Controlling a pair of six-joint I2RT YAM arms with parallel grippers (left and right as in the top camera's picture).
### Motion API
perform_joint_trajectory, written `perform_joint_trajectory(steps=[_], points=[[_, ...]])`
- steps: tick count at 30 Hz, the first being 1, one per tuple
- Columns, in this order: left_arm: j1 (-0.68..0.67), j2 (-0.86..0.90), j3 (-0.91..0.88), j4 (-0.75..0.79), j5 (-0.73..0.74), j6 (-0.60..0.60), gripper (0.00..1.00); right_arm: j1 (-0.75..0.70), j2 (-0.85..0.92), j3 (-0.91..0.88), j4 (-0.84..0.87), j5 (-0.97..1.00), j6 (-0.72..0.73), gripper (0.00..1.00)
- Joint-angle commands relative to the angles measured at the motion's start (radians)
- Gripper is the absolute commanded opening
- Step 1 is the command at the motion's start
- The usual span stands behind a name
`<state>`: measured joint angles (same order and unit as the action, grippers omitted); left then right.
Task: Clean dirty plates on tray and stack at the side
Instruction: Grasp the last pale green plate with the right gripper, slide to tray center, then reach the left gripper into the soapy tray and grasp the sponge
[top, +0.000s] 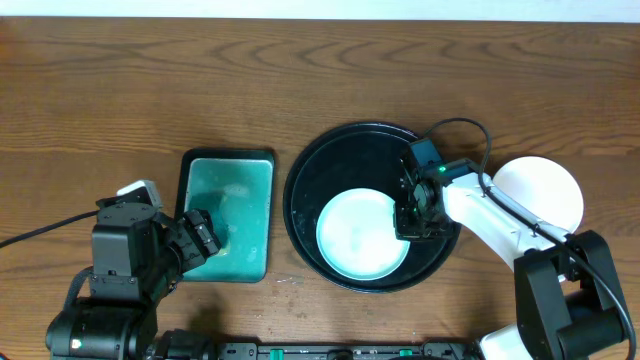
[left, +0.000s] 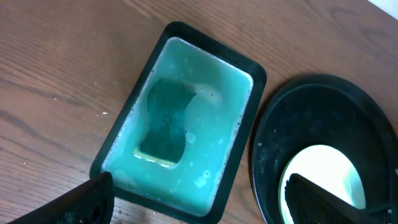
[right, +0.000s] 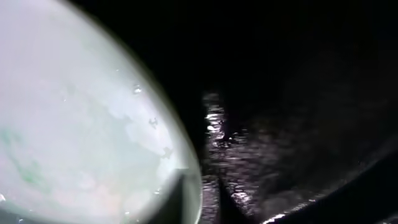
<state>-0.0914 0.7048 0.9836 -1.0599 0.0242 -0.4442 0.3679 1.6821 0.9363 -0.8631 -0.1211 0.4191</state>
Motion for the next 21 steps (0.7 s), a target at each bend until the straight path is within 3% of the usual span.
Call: perform_joint_trajectory(steps=[1, 8, 12, 17, 18, 21], points=[[0.005, 0.0, 0.026, -0.003, 0.003, 0.006, 0.88, -0.039, 0.002, -0.01, 0.011, 0.025, 0.076, 0.38], [0.005, 0.0, 0.025, 0.003, 0.002, 0.006, 0.88, -0.074, -0.09, 0.021, 0.055, -0.049, 0.023, 0.4], [0.005, 0.027, -0.026, 0.031, -0.007, 0.006, 0.88, -0.074, -0.224, 0.022, 0.059, -0.048, -0.062, 0.4], [0.005, 0.113, -0.124, 0.074, -0.061, 0.006, 0.88, -0.073, -0.342, 0.022, 0.059, -0.048, -0.069, 0.41], [0.005, 0.14, -0.143, 0.095, -0.089, 0.006, 0.98, -0.072, -0.359, 0.022, 0.058, -0.049, -0.069, 0.42], [0.006, 0.256, -0.179, 0.166, -0.124, 0.007, 0.98, -0.072, -0.381, 0.022, 0.053, -0.048, -0.069, 0.42]])
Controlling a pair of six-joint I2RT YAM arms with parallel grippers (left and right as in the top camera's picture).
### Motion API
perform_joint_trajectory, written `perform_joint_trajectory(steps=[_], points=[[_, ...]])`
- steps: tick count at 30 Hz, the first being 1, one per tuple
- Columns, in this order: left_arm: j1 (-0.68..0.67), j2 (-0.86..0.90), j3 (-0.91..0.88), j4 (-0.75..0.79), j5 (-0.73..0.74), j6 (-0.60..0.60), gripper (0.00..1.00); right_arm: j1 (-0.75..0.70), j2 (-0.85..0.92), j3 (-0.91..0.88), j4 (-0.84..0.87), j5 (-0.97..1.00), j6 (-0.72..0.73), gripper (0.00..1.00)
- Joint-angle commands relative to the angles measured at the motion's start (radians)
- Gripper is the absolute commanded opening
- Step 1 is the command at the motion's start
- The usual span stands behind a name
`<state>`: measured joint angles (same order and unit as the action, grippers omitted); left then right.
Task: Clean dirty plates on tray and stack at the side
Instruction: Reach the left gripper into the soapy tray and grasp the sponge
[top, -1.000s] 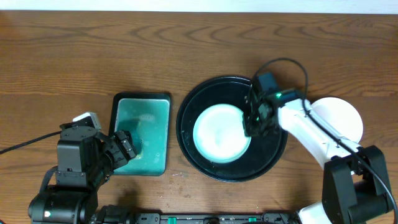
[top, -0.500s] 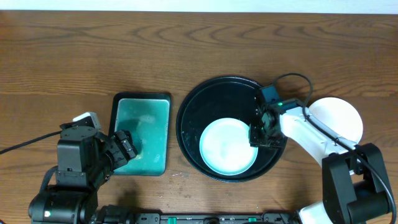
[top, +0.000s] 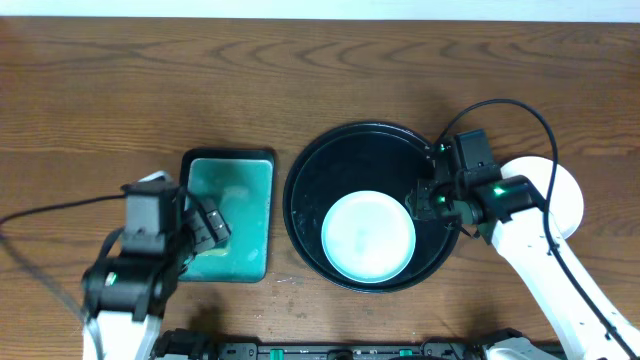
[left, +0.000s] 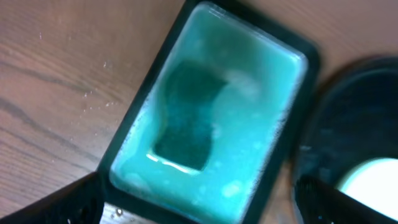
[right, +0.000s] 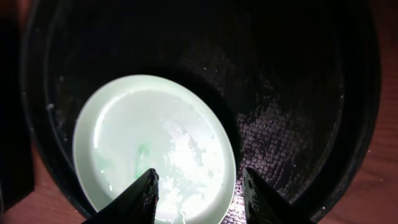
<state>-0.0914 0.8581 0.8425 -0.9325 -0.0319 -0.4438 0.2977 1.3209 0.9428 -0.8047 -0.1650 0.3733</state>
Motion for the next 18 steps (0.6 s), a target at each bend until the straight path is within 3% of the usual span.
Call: perform_joint_trajectory(steps=[1, 9, 13, 15, 17, 18], points=[[0.006, 0.145, -0.038, 0.056, -0.067, 0.006, 0.98, -0.002, -0.019, 0.016, -0.01, -0.005, -0.023, 0.41], [0.006, 0.534, -0.038, 0.182, -0.03, 0.015, 0.97, -0.002, -0.018, 0.014, -0.053, -0.005, -0.023, 0.42], [0.006, 0.68, -0.038, 0.219, -0.005, 0.025, 0.45, -0.002, -0.018, 0.013, -0.056, -0.005, -0.023, 0.42], [0.006, 0.745, -0.038, 0.248, -0.005, 0.025, 0.34, -0.002, -0.018, 0.013, -0.056, -0.004, -0.023, 0.42], [0.006, 0.766, -0.038, 0.259, -0.001, 0.025, 0.09, -0.002, -0.018, 0.013, -0.056, -0.004, -0.023, 0.42], [0.006, 0.768, -0.037, 0.261, -0.001, 0.025, 0.07, -0.002, -0.018, 0.013, -0.056, -0.004, -0.023, 0.42]])
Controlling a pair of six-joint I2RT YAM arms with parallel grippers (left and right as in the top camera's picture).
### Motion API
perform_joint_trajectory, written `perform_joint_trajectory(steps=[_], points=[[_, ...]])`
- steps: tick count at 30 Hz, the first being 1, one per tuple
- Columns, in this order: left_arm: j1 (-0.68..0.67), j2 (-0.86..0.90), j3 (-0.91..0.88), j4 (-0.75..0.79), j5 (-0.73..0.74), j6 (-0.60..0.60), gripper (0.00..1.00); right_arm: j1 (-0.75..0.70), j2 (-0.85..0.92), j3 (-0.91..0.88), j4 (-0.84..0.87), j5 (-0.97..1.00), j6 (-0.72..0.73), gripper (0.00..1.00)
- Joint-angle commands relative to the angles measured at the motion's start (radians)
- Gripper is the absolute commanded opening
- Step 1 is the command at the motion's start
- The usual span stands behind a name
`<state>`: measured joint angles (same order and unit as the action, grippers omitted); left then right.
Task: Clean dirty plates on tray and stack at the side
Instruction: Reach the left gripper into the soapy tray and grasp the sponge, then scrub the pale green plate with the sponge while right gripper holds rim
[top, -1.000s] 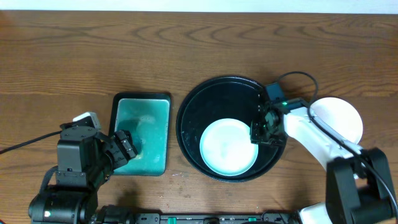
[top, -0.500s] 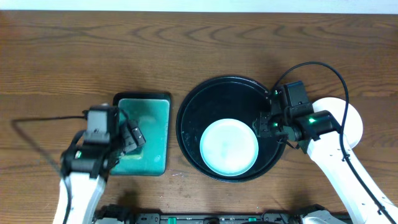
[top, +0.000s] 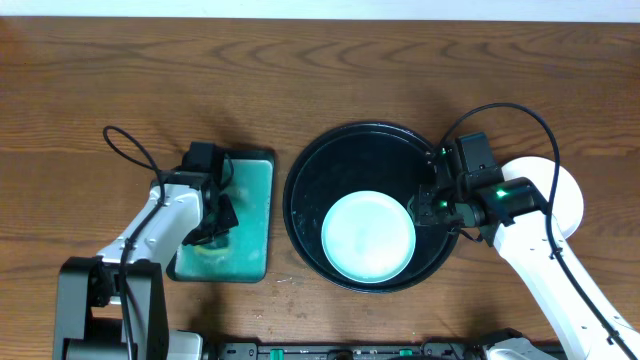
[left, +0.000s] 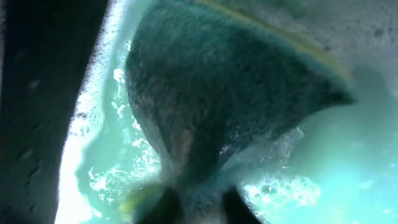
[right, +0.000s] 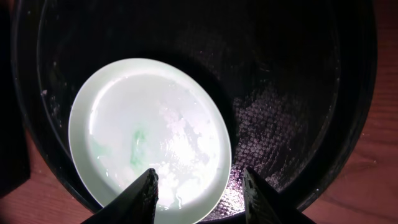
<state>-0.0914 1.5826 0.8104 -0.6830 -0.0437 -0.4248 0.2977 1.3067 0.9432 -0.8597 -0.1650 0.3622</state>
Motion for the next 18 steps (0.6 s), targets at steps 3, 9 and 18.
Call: perform_joint_trajectory(steps=[3, 9, 18], points=[[0.006, 0.029, 0.003, -0.002, 0.043, 0.034, 0.07, -0.003, -0.004, 0.011, -0.001, 0.022, -0.011, 0.41], [0.006, -0.042, 0.102, -0.131, 0.095, 0.106, 0.07, -0.003, 0.026, 0.008, -0.03, 0.237, 0.159, 0.41], [0.005, -0.201, 0.254, -0.311, 0.14, 0.155, 0.07, -0.003, 0.184, 0.008, 0.03, 0.065, 0.006, 0.47]])
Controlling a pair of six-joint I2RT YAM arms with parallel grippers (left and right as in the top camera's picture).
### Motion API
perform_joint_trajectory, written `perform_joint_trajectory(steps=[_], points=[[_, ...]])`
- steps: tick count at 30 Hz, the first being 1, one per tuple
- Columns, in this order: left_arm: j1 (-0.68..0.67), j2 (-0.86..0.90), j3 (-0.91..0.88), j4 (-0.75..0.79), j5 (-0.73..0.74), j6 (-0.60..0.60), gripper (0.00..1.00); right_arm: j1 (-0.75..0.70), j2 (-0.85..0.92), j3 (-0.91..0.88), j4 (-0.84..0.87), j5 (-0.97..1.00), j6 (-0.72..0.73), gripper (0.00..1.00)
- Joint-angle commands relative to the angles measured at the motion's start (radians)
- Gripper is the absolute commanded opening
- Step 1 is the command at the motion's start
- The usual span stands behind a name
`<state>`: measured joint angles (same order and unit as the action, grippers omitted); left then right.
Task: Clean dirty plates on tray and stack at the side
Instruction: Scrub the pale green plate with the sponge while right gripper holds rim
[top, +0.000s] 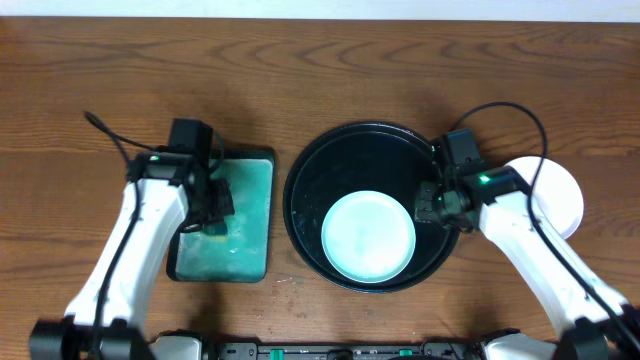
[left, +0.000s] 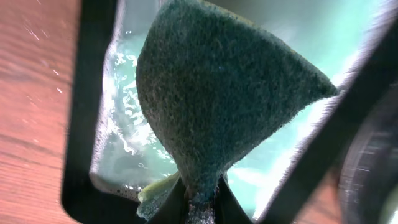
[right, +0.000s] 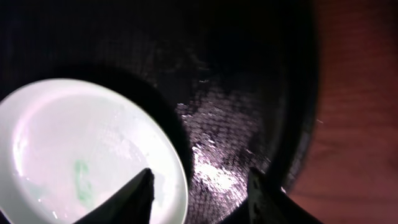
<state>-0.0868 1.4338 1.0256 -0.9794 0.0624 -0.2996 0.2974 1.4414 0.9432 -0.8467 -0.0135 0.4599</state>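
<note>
A pale green plate with a green smear lies in the round black tray; the same plate fills the lower left of the right wrist view. My right gripper hangs open over the tray's right side, its fingertips astride the plate's right rim. My left gripper is shut on a dark green sponge, lifted just above the soapy water of the rectangular tub. A white plate lies on the table right of the tray, partly under my right arm.
The tub has a black rim and holds turquoise suds. Bare wooden table lies behind both containers. Cables trail from both arms.
The sponge, then pressed into the suds, is now raised above the water in my shut left gripper. My right gripper shifted slightly toward the tray's right rim, still open.
First my right gripper was low at the green plate's edge and my left hung open near the tub's front. Then the right was raised and open, the left over the tub. Later the left was shut on the sponge in the water; now the sponge is lifted.
</note>
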Motion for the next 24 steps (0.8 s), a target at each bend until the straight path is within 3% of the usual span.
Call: perform_joint_trajectory(steps=[1, 6, 11, 15, 19, 24], points=[[0.0, -0.066, 0.039, -0.014, 0.053, 0.03, 0.07, -0.003, 0.069, 0.008, 0.027, -0.121, -0.127, 0.48], [-0.001, -0.104, 0.039, -0.015, 0.119, 0.03, 0.07, -0.003, 0.159, 0.008, 0.043, -0.18, -0.205, 0.49], [-0.02, -0.106, 0.04, -0.016, 0.118, 0.03, 0.08, -0.002, 0.237, 0.008, 0.048, -0.257, -0.242, 0.42], [-0.029, -0.106, 0.051, -0.025, 0.117, 0.029, 0.07, -0.002, 0.288, 0.008, 0.06, -0.265, -0.24, 0.31], [-0.029, -0.106, 0.078, -0.047, 0.119, 0.029, 0.07, -0.002, 0.312, 0.008, 0.087, -0.264, -0.212, 0.07], [-0.058, -0.103, 0.08, -0.047, 0.192, 0.025, 0.07, -0.002, 0.311, 0.008, 0.143, -0.264, -0.143, 0.01]])
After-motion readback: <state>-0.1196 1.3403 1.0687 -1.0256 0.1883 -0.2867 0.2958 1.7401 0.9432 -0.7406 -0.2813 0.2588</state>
